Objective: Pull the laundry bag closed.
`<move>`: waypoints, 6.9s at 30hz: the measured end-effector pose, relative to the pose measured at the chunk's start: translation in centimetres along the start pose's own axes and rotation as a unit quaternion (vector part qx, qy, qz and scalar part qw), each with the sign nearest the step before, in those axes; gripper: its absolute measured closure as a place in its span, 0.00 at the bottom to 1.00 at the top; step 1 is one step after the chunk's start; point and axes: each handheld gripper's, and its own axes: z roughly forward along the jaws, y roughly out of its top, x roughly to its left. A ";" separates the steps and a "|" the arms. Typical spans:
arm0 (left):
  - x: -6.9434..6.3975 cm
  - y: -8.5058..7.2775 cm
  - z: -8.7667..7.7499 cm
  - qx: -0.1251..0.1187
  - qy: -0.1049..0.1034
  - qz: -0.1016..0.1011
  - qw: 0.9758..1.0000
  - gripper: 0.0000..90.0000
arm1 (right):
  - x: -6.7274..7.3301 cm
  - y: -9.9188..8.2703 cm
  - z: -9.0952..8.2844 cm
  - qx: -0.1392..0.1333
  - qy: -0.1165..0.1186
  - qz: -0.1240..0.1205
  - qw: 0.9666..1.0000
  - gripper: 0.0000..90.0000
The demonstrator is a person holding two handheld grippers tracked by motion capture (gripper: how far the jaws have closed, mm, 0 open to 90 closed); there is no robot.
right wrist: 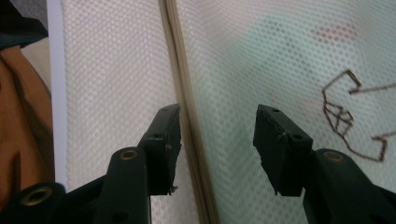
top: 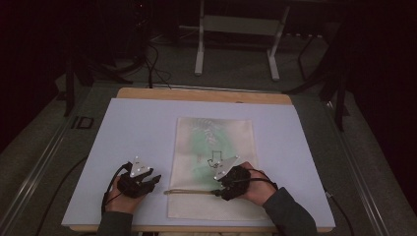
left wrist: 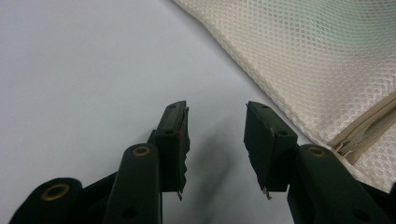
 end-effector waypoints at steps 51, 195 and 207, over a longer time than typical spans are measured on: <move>0.3 0.0 -0.2 -0.002 0.001 -0.003 1.000 0.65 | 1.8 6.6 5.5 -0.020 0.067 -0.049 0.996 0.64; -2.7 1.2 1.9 0.021 -0.116 0.024 0.993 0.96 | 2.2 7.7 8.4 -0.016 0.069 -0.037 0.997 0.90; -2.9 1.3 1.8 0.012 -0.114 0.025 0.993 0.98 | 2.2 7.6 8.4 -0.016 0.067 -0.039 0.997 0.90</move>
